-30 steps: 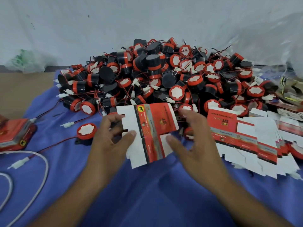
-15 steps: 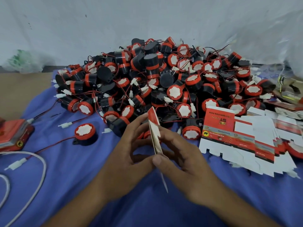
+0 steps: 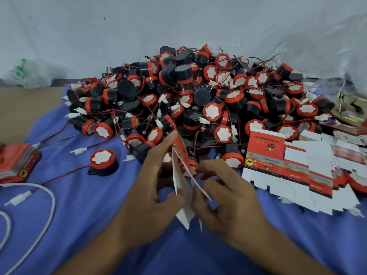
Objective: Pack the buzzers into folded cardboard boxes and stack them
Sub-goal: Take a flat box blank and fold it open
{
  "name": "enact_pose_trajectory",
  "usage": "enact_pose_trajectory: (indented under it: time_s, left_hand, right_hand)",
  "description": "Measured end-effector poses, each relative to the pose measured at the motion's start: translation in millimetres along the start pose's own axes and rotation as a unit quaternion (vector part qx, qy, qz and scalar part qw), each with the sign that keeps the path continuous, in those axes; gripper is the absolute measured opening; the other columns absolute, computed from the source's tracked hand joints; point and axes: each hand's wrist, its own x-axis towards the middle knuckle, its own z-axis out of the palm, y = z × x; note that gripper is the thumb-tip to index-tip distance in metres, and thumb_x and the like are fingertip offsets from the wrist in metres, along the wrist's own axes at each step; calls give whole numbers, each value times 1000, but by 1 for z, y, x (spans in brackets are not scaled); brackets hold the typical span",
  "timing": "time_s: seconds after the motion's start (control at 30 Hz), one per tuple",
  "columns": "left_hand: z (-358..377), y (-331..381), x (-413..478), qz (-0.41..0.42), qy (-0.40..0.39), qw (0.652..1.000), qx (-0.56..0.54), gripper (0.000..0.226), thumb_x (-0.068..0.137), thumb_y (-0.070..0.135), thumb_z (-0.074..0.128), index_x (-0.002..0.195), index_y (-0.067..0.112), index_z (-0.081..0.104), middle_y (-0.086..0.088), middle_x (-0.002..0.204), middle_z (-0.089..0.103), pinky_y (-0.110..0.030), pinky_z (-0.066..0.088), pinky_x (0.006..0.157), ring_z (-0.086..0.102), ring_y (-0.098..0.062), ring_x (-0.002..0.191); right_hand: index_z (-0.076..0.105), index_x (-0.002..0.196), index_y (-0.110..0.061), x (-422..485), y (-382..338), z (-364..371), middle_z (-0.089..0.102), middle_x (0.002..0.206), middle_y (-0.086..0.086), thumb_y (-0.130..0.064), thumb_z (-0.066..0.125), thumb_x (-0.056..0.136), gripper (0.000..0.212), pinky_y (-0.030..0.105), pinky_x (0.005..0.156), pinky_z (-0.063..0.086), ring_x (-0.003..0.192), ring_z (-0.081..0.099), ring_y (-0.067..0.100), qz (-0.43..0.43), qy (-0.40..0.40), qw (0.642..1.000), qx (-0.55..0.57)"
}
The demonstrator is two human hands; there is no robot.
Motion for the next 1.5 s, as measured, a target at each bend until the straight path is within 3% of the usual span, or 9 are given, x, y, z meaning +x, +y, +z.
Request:
enact_pose_trajectory:
  time_s: [0.2,0.37,0.47,0.63,0.77,0.9,1.03,1.3,1.5]
  left_hand:
    - [-7,6,0,8,-22,1000,-6,76,75,24,50,144,54,37,17,159,28,-5,36,97,25,2,145]
    - [2,5,4,-37,-68,990,-117,72,79,40,75,143,42,43,0,148,40,-30,53,88,53,-21,126]
    - [7,5,10,-62,-44,991,-107,70,80,62,70,136,29,46,23,136,54,-22,53,89,56,-2,122]
    - [2,8,7,-110,-15,977,-185,64,80,53,76,130,25,48,-4,123,63,-44,57,78,66,-33,105]
    - [5,7,9,-125,75,965,-216,49,73,37,84,110,20,56,-16,102,67,-58,53,79,64,-40,94]
    - [-3,4,10,-136,135,949,-252,41,78,14,69,116,9,54,-19,103,65,-49,52,79,64,-38,94]
    - [-1,5,6,-117,116,958,-235,31,70,26,72,100,29,68,-7,95,69,-37,57,70,68,-28,86]
    - [2,4,2,-92,75,966,-230,49,81,37,75,127,36,59,-6,110,69,-30,57,75,69,-23,98]
    - [9,7,4,-98,51,984,-143,47,83,39,68,128,31,55,-9,91,62,-38,54,60,63,-20,76]
  right_hand:
    - [69,71,3,13,7,-16,67,108,0,-17,51,88,32,22,66,45,86,60,4,113,113,985,66]
    - [67,72,-4,15,7,-17,72,109,-9,-16,51,89,26,13,76,48,97,68,1,178,180,951,178]
    - [54,69,6,14,9,-15,72,107,-9,-23,54,91,36,17,78,50,103,68,11,216,199,917,270]
    - [53,106,-20,12,-2,-5,64,115,-17,-62,71,75,55,21,81,53,106,64,6,301,48,870,387]
    - [47,132,-32,11,-6,-5,56,125,-17,-87,51,72,82,29,94,50,119,56,8,244,-116,885,379]
    - [45,139,-49,13,0,-14,36,150,-25,-68,62,84,60,44,112,36,143,34,6,213,-207,877,378]
    - [43,142,-48,16,6,-14,21,157,-30,-55,78,78,73,53,109,40,145,36,15,222,-232,862,392]
    - [48,136,-49,14,8,-13,40,146,-3,-35,86,73,75,32,90,56,119,60,18,252,-222,820,463]
    - [73,101,-39,20,1,-7,59,120,-6,-35,62,85,20,17,86,49,107,61,3,300,-50,866,397]
